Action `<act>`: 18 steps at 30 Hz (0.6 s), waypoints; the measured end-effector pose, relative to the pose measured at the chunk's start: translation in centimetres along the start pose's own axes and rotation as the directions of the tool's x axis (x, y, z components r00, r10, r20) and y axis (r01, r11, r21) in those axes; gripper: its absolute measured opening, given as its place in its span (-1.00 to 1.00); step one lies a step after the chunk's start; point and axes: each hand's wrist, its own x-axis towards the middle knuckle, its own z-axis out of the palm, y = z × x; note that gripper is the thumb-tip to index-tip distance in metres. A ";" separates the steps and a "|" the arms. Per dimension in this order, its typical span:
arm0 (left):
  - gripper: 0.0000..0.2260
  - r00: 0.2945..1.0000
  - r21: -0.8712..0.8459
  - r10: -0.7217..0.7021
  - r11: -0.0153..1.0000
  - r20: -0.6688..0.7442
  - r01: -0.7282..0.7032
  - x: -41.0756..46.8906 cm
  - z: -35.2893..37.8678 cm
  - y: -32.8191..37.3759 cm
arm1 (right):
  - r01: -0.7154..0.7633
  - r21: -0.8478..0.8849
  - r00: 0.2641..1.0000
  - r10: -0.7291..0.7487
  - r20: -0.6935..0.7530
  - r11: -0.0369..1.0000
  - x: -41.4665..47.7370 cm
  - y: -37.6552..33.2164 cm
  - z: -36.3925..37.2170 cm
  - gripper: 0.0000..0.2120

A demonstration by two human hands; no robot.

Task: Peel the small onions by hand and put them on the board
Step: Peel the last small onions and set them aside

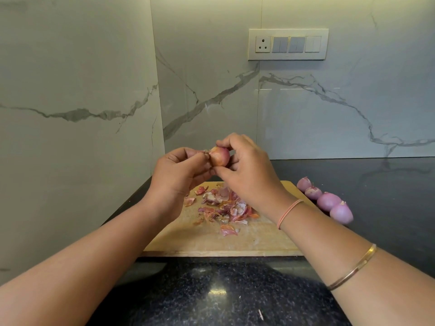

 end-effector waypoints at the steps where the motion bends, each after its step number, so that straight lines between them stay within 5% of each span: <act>1: -0.79 1.000 -0.021 -0.005 1.000 0.002 0.005 0.0 0.1 0.0 | 0.024 -0.021 1.000 -0.024 -0.006 0.999 0.0 -0.2 -0.1 -0.69; 18: -0.79 0.996 0.101 0.015 0.995 -0.089 -0.006 -0.1 0.2 -0.2 | 0.046 -0.052 0.998 -0.043 0.054 0.998 -0.4 -0.2 0.0 -0.66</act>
